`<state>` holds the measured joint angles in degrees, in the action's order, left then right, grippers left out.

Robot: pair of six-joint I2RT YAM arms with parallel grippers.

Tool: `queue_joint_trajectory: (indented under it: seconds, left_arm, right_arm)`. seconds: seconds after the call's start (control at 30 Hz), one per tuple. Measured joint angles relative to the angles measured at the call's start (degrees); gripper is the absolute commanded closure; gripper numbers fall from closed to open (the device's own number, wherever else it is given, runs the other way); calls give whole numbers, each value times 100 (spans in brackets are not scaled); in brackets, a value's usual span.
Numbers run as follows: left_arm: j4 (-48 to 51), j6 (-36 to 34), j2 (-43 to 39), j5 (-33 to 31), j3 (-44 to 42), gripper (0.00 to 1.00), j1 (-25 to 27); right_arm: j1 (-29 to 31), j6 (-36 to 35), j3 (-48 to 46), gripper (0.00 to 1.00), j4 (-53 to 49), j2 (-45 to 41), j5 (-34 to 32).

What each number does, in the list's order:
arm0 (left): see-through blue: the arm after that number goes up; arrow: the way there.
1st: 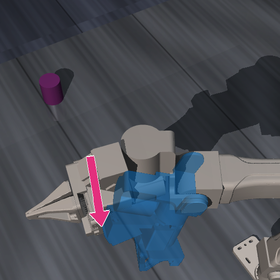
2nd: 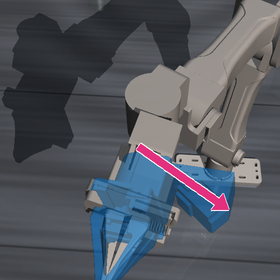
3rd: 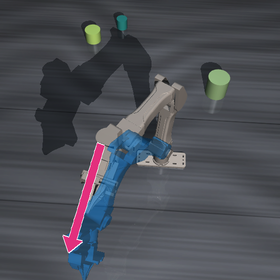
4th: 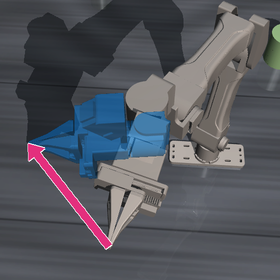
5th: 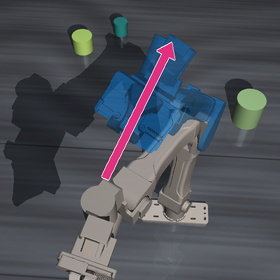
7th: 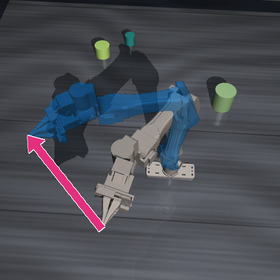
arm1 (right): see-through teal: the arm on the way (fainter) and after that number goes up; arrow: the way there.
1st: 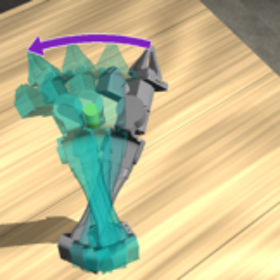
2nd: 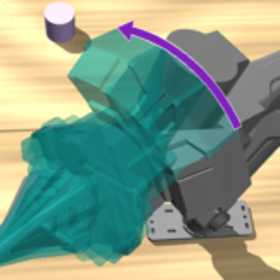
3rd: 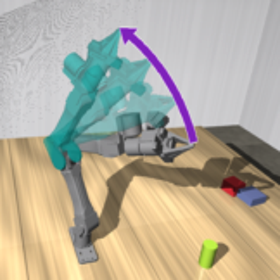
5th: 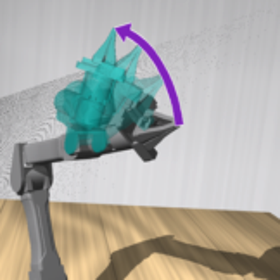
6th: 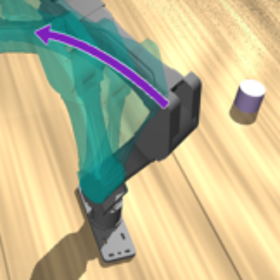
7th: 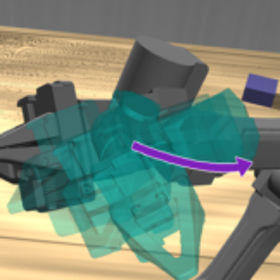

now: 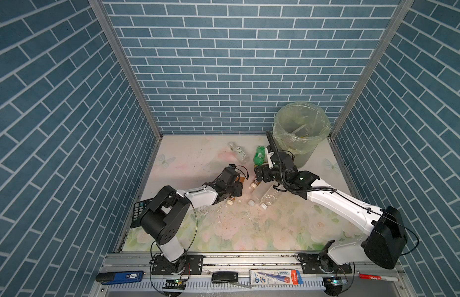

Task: Throw the plastic bottles in the bin
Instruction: 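Grasp the brown Nescafe bottle with the left gripper and lift it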

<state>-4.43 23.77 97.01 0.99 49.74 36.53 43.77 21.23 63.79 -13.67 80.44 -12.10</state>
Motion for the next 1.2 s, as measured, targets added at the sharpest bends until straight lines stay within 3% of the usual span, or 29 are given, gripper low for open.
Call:
queue_joint_trajectory:
  seconds: [0.17,0.4,0.77,1.07,1.2]
  left_arm:
    - [103,-70,-9,-9,107,19,-22]
    - [245,-85,-330,-98,-317,20,-31]
    - [83,-107,-669,-17,-1132,37,-42]
    - [-345,-24,-713,90,-1384,61,-42]
    - [-509,-15,-717,164,-1456,63,-42]
  right_arm:
    - [-225,0,-98,1,85,-85,17]
    - [-334,83,-229,1,223,-138,96]
    - [-334,203,-258,1,426,-103,258]
    - [-334,258,-295,1,544,-52,317]
    - [-345,310,-387,1,610,-52,343]
